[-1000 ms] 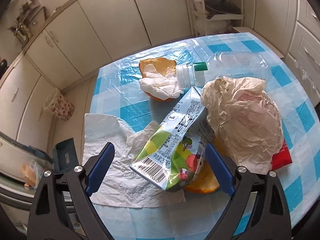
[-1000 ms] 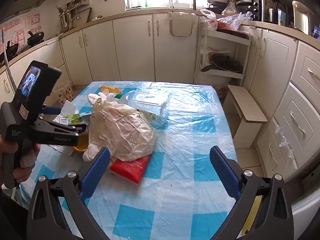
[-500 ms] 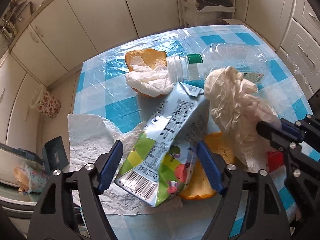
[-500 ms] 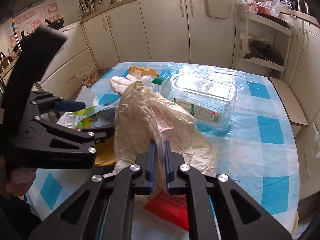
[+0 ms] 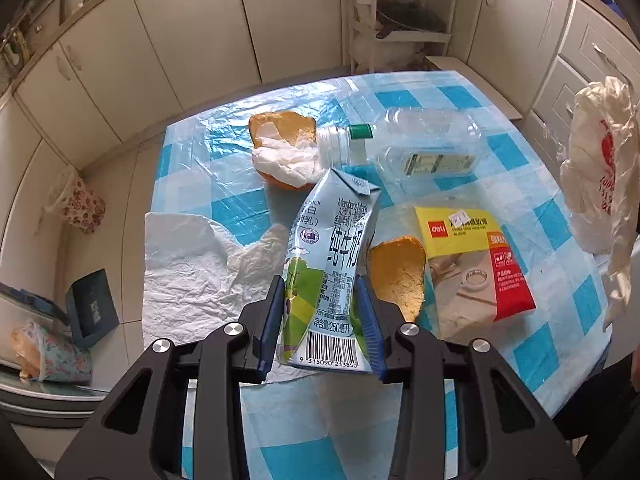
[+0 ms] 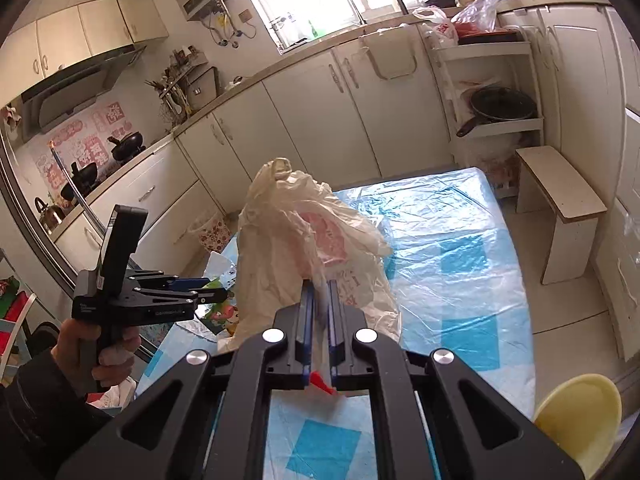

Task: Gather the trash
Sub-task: 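Grasp the juice carton with the left gripper while the right gripper grasps the plastic bag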

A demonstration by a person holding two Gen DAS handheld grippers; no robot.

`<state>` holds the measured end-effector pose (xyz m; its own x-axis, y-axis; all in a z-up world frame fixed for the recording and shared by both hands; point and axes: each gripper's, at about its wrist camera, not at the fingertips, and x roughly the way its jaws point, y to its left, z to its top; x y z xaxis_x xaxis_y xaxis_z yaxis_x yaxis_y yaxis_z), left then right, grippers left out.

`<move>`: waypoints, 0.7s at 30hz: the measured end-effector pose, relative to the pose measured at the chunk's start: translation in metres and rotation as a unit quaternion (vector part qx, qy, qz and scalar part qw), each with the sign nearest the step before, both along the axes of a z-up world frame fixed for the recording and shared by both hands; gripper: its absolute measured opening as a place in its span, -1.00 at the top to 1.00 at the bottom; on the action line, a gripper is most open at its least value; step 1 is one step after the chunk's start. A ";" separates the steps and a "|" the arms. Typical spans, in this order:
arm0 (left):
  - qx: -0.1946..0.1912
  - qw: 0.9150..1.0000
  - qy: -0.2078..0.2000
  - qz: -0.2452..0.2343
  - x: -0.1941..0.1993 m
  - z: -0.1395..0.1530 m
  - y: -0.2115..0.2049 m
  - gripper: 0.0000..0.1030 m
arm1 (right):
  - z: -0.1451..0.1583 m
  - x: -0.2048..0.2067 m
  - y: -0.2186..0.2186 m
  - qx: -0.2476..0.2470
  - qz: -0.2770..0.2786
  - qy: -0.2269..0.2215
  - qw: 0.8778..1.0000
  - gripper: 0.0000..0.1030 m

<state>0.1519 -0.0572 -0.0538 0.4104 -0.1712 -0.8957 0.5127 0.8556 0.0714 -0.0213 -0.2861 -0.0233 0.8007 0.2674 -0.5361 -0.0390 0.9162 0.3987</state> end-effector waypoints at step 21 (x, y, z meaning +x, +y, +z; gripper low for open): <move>-0.056 0.995 -0.001 0.080 0.006 0.015 0.015 0.35 | -0.012 -0.033 0.002 -0.037 0.015 0.036 0.999 0.86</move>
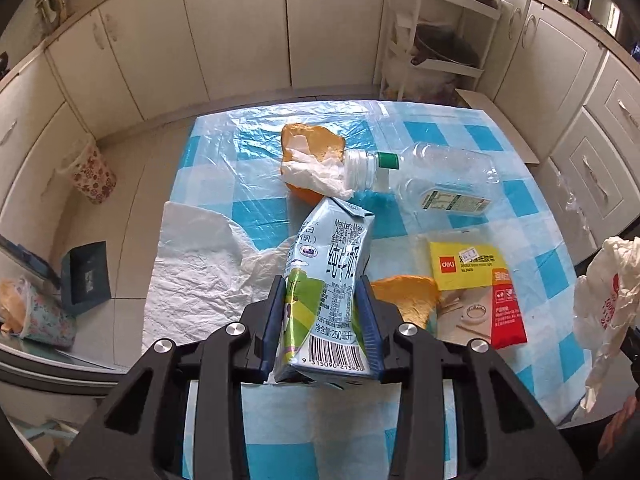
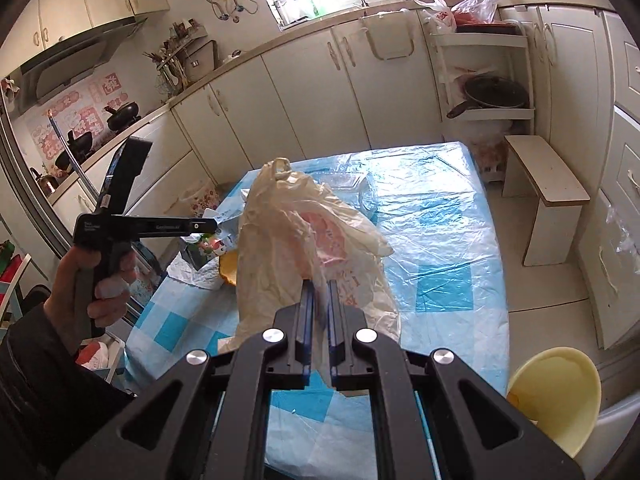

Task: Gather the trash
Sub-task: 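Grasp the juice carton with the left gripper while the right gripper grasps the plastic bag, then carry carton and bag to the yellow bin and open both grippers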

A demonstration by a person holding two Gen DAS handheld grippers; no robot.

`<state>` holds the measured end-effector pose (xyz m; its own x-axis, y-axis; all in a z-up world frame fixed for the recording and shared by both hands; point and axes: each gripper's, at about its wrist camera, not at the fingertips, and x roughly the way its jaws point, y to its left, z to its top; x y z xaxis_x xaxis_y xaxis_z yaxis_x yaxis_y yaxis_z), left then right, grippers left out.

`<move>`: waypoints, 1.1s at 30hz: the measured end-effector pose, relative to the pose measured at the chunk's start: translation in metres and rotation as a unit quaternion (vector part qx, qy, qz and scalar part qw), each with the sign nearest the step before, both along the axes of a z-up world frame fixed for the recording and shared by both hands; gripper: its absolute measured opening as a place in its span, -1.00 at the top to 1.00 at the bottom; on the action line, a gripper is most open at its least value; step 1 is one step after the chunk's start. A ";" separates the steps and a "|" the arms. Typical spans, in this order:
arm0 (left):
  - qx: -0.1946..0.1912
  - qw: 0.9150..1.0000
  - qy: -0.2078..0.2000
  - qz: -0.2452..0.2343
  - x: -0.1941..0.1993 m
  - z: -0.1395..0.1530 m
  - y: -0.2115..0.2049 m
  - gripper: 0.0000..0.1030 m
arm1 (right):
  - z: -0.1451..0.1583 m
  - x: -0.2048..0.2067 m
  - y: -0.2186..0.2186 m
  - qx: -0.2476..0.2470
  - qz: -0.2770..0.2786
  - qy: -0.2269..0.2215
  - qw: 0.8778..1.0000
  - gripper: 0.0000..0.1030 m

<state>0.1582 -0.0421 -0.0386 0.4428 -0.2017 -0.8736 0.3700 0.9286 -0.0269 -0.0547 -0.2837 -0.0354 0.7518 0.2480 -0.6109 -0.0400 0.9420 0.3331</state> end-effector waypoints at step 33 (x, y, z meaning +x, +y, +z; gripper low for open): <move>-0.140 0.966 -0.009 -0.218 -0.113 0.043 -0.170 0.35 | -0.061 -0.066 -0.133 -0.021 -0.212 0.118 0.970 0.86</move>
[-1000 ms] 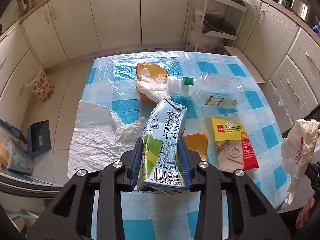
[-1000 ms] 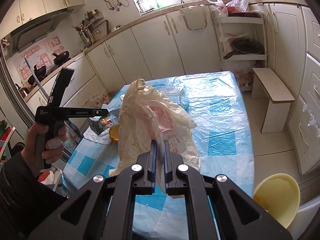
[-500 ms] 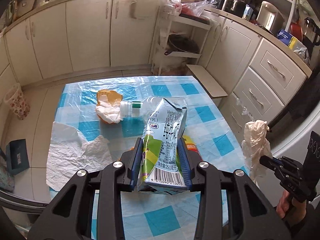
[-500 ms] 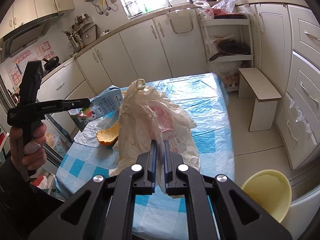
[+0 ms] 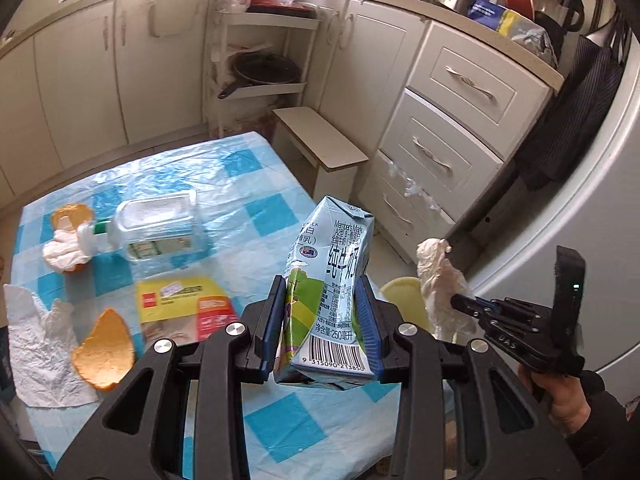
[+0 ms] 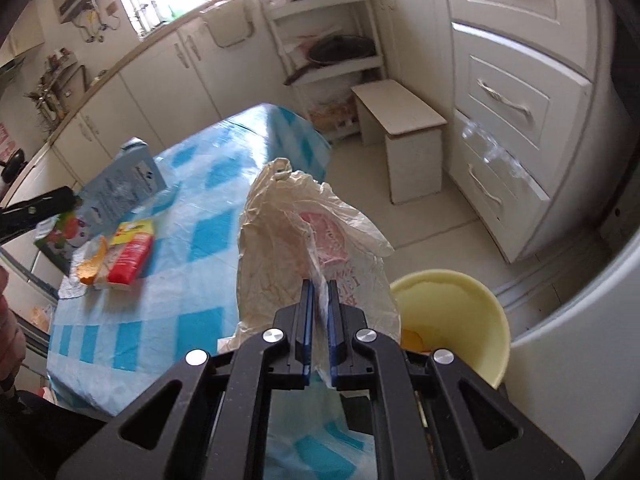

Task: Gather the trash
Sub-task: 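Carry carton and bag to the yellow bin and open both grippers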

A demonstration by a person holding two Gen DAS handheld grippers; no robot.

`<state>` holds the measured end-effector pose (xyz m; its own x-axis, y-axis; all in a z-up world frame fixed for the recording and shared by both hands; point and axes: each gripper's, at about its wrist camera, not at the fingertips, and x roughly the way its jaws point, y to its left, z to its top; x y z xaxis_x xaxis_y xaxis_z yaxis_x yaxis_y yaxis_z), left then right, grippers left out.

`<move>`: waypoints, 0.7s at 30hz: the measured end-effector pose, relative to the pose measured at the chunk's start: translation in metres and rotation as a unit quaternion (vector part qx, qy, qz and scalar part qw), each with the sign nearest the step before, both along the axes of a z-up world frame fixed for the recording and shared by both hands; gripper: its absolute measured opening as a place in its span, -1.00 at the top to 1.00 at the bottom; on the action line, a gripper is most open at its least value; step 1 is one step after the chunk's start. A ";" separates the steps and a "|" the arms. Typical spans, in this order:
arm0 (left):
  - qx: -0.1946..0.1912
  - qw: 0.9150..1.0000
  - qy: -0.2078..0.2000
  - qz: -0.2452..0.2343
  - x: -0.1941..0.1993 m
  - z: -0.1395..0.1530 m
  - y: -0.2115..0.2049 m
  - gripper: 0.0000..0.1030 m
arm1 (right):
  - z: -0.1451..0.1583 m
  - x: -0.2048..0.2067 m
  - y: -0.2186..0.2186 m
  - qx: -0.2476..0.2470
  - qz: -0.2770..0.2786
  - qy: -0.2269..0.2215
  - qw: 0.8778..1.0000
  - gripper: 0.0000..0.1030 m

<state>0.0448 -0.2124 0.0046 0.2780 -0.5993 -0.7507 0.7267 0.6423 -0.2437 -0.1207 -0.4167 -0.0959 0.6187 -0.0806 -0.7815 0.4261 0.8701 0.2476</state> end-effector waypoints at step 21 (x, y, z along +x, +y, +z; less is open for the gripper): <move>0.078 0.989 0.100 -0.076 -0.092 -0.111 -0.170 0.35 | 0.093 -0.077 -0.041 -0.052 -0.128 -0.162 0.977 -0.50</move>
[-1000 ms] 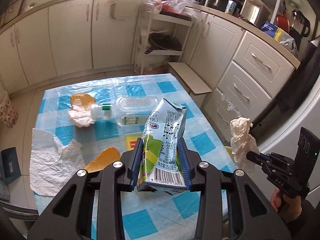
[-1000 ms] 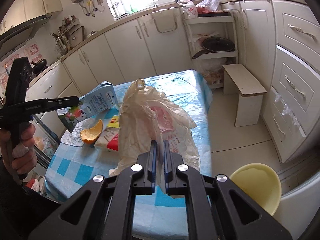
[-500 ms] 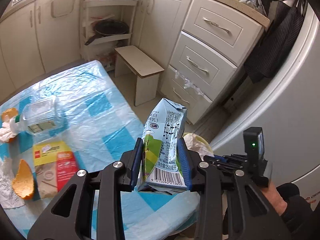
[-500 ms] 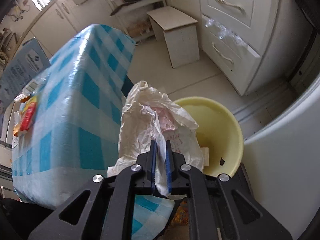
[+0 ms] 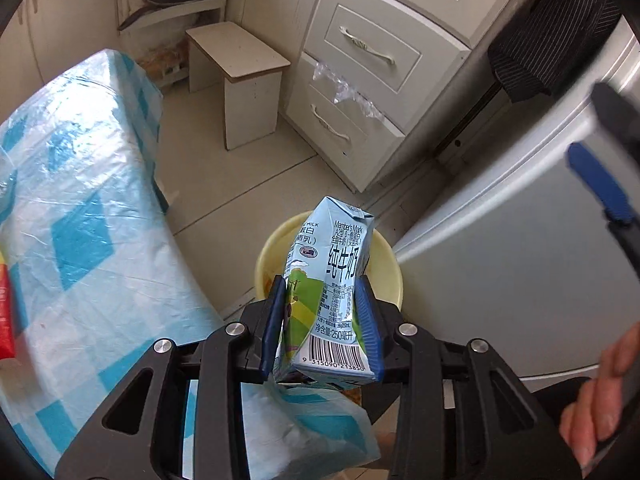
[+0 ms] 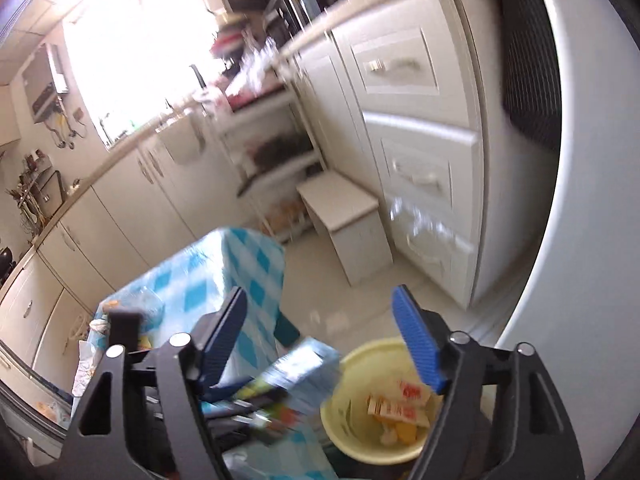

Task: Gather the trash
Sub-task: 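Carry carton and bag to the yellow bin and open both grippers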

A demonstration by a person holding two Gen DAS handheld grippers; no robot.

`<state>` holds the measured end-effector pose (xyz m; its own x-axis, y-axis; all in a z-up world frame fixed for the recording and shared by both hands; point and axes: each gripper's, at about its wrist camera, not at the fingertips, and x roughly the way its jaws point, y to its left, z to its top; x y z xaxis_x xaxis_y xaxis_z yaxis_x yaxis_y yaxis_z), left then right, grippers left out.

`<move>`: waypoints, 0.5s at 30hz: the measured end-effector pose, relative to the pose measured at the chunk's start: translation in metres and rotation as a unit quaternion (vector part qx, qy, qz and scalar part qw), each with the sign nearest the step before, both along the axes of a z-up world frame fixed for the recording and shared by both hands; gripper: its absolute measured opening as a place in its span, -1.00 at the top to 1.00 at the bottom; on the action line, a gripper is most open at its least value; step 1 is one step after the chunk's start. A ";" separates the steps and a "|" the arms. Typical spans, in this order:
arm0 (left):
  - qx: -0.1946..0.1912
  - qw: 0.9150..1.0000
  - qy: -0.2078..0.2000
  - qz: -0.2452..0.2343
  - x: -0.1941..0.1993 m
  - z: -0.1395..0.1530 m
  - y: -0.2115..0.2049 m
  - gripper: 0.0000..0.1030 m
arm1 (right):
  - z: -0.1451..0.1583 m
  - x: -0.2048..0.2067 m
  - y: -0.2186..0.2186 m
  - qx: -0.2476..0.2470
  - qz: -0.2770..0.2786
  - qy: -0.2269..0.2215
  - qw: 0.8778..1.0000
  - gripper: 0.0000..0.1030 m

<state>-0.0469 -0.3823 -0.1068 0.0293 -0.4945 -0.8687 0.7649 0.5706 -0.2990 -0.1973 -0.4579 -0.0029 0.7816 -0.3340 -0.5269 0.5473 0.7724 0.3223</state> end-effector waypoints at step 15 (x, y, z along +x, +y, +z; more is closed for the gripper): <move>0.020 0.998 0.055 0.027 -0.006 -0.033 -0.027 -0.13 | 0.028 0.005 0.015 -0.063 -0.001 0.009 0.998 -0.77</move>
